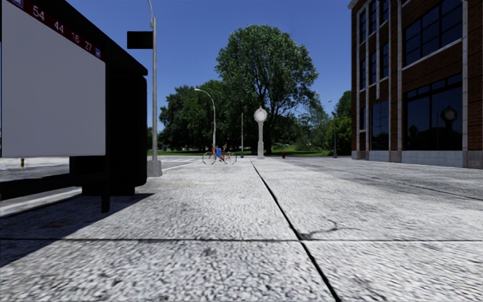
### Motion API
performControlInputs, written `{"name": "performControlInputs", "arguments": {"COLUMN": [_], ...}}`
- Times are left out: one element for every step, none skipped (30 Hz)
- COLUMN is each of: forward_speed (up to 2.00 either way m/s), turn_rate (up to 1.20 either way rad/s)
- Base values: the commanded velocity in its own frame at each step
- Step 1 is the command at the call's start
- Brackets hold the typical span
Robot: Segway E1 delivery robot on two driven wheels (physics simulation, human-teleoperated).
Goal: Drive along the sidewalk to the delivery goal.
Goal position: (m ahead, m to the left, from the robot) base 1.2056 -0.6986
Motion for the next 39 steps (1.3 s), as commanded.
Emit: {"name": "performControlInputs", "arguments": {"forward_speed": [1.10, 0.85, 0.70, 0.60, 0.57, 0.56, 0.56, 0.56, 0.56, 0.56, 0.55, 0.55, 0.55, 0.55, 0.54, 0.52, 0.51, 0.51, 0.51, 0.51, 0.51, 0.51, 0.51, 0.50, 0.50, 0.50, 0.50, 0.50, 0.50, 0.50, 0.50, 0.50, 0.50, 0.50, 0.50, 0.50, 0.50, 0.50, 0.50], "turn_rate": [-0.10, -0.40, -0.63, -0.72, -0.75, -0.76, -0.76, -0.76, -0.77, -0.77, -0.23, -0.23, -0.05, 0.00, 0.00, 0.00, 0.00, 0.00, 0.00, 0.00, 0.00, 0.00, 0.00, 0.00, 0.00, 0.00, 0.00, 0.00, 0.00, 0.00, 0.00, 0.00, 0.00, 0.00, 0.00, 0.00, 0.00, 0.00, 0.00]}}
